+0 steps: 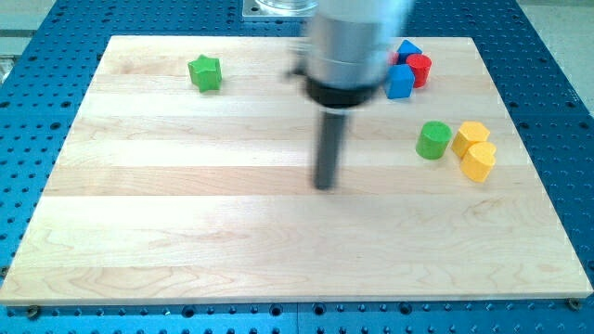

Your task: Place the green star below the green circle

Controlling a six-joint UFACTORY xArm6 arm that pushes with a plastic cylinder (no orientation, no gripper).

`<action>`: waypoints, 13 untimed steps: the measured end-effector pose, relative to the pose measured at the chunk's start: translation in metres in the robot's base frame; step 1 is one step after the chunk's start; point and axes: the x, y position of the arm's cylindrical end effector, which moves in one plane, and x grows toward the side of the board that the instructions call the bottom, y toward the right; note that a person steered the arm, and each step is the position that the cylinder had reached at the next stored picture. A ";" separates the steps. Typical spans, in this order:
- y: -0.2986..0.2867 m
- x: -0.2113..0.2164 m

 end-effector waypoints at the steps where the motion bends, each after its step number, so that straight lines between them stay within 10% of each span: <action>1: -0.081 -0.060; 3: -0.202 -0.123; 7: -0.020 -0.212; 11: -0.021 -0.075; 13: -0.011 -0.133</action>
